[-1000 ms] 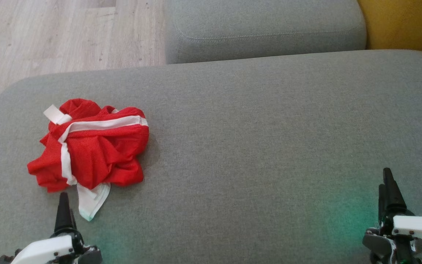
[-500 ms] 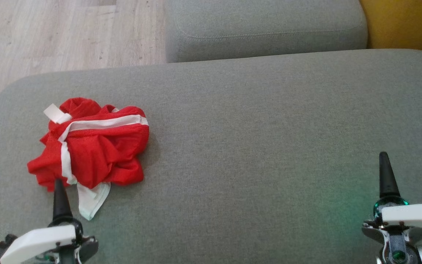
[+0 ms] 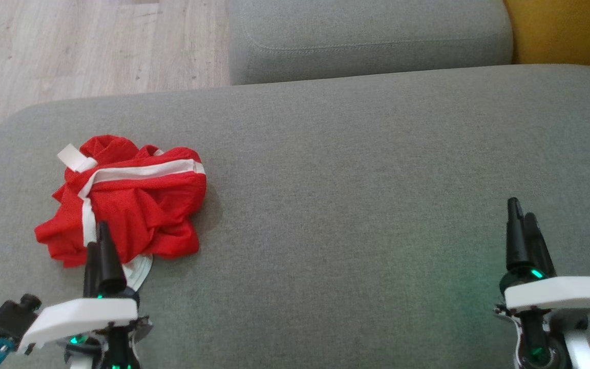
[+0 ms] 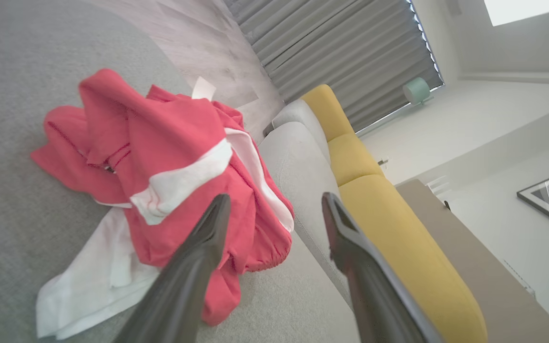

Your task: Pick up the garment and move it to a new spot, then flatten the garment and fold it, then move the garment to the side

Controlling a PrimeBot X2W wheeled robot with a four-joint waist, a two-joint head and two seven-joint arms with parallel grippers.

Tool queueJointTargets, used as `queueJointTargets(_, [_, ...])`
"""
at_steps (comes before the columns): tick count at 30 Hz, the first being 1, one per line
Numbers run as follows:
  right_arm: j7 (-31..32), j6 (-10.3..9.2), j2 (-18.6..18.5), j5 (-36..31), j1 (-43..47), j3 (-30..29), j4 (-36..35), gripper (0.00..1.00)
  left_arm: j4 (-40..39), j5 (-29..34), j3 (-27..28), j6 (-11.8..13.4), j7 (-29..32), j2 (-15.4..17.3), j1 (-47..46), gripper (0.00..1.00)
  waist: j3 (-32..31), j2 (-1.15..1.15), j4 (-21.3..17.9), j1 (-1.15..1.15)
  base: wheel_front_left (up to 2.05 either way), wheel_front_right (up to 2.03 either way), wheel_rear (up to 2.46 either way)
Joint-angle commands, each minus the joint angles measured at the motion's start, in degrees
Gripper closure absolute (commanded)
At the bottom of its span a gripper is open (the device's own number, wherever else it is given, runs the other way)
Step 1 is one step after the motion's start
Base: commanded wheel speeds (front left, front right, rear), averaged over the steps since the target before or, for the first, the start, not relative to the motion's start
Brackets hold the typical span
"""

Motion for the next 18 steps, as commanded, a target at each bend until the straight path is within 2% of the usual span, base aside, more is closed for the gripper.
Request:
queueJointTargets(1, [-0.9, -0.02, -0.4, -3.3, -3.1, 1.2, -2.7, 0.00, -2.8, 2.8, -0.1, 0.2, -0.8, 0.5, -3.1, 0.00, 0.1, 0.00, -0.1, 0.00, 0.00, 0.00, 0.00])
queueJointTargets(13, [-2.9, -0.02, -0.4, -16.2, -3.2, 3.8, -4.0, 0.00, -3.7, 17.9, -5.3, -0.6, -2.8, 0.5, -3.7, 0.00, 0.5, 0.00, -0.1, 0.00, 0.00, 0.00, 0.00])
queueJointTargets(18, [-3.7, -0.02, -0.5, -20.0, -3.2, 4.6, -4.6, 0.00, -2.7, 23.9, -8.0, -0.6, -3.7, 1.7, -4.0, 0.00, 0.4, 0.00, -0.2, 0.00, 0.00, 0.00, 0.00])
